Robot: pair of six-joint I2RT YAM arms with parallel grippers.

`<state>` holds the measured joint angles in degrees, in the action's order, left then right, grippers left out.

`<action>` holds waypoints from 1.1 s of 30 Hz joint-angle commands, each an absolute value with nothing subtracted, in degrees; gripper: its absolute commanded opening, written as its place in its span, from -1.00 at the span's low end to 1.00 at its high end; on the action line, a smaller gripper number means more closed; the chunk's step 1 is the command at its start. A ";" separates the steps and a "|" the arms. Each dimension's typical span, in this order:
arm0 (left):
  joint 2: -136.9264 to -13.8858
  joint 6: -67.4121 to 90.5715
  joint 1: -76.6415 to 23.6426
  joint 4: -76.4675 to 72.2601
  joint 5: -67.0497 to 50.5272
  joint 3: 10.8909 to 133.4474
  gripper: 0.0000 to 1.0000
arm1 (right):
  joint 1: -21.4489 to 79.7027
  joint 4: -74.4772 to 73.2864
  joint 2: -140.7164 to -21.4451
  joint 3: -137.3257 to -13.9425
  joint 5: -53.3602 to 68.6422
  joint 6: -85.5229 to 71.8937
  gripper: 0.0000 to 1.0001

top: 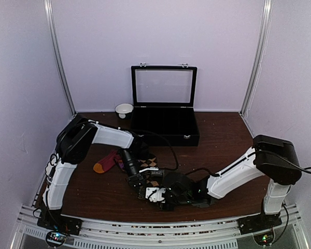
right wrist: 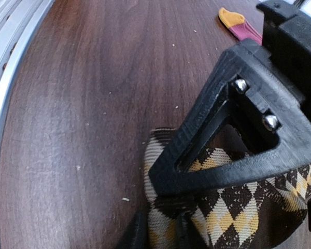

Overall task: Roll the socks
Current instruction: Roll the sock at the center of the board.

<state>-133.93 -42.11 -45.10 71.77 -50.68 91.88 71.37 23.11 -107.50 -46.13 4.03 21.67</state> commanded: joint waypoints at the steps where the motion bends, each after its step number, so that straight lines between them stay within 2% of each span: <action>1: -135.44 -43.82 -45.40 71.69 -46.50 92.06 -0.50 | 70.25 16.27 -110.68 -48.63 4.52 20.16 -0.70; 4: -131.40 -42.02 -44.90 67.88 -45.94 89.51 -0.21 | 68.97 15.28 -111.45 -48.05 8.01 17.31 -0.89; 6: -127.65 -40.67 -44.40 64.73 -45.39 87.36 -0.12 | 68.26 14.72 -111.62 -47.19 10.64 15.06 -0.99; 8: -122.99 -39.96 -43.70 60.94 -44.71 84.64 -0.06 | 67.75 14.09 -111.22 -46.24 13.40 12.80 -1.00; 15: -107.65 -38.24 -42.85 46.37 -41.32 73.27 -0.01 | 67.16 12.40 -109.97 -45.06 22.67 -1.30 -1.00; 18: -107.16 -38.42 -43.08 45.62 -40.94 72.19 -0.02 | 66.00 9.68 -111.79 -47.52 26.45 -9.07 -1.00; 21: -107.46 -38.41 -43.39 45.22 -40.88 70.99 -0.14 | 64.99 9.35 -113.44 -48.56 30.31 -14.37 -1.00; 24: -106.45 -38.62 -44.23 43.48 -40.55 68.26 -0.18 | 63.87 10.92 -114.67 -48.71 33.09 -19.04 -1.00; 33: -104.84 -40.97 -47.89 40.97 -36.44 65.30 -0.14 | 59.22 17.28 -119.12 -48.91 39.45 -32.72 -1.00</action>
<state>-106.87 -38.06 -44.18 42.41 -37.95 66.37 61.30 23.99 -114.19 -50.81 38.35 -21.96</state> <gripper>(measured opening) 0.416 0.044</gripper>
